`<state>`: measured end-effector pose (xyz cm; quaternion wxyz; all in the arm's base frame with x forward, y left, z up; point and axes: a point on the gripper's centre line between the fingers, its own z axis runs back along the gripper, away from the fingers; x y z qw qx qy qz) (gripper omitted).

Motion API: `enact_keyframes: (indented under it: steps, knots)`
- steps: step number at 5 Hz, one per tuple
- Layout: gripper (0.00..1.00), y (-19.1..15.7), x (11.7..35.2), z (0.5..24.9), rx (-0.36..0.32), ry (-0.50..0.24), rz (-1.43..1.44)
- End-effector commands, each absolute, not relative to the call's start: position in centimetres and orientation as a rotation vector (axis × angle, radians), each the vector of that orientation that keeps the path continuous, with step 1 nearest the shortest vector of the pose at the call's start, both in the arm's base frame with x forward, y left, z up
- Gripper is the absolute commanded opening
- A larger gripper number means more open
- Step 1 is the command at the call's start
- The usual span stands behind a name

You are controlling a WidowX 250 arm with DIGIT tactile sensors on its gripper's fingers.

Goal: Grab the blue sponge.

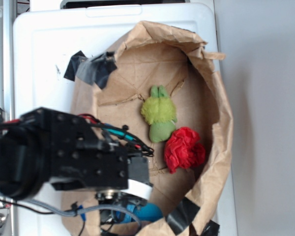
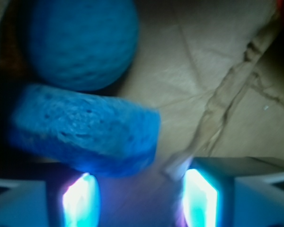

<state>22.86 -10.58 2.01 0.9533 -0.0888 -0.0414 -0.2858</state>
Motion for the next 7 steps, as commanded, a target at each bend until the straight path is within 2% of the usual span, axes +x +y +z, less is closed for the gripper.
enact_keyframes:
  steps: [1, 2, 3, 4, 5, 6, 7]
  knots:
    - [0.0, -9.6, 24.8, 4.4, -0.216, -0.135, -0.585]
    - [0.0, -7.0, 26.5, 7.5, -0.244, -0.173, -0.514]
    - [0.0, -4.2, 28.1, 10.3, -0.216, -0.202, -0.435]
    - [0.0, -3.1, 27.1, 11.8, -0.233, -0.183, -0.393]
    - [1.0, -3.8, 24.8, 12.1, -0.244, -0.123, -0.235]
    - [1.0, -5.0, 22.9, 12.4, -0.244, -0.084, 0.023]
    - [1.0, -6.4, 22.6, 12.2, -0.255, -0.117, 0.219]
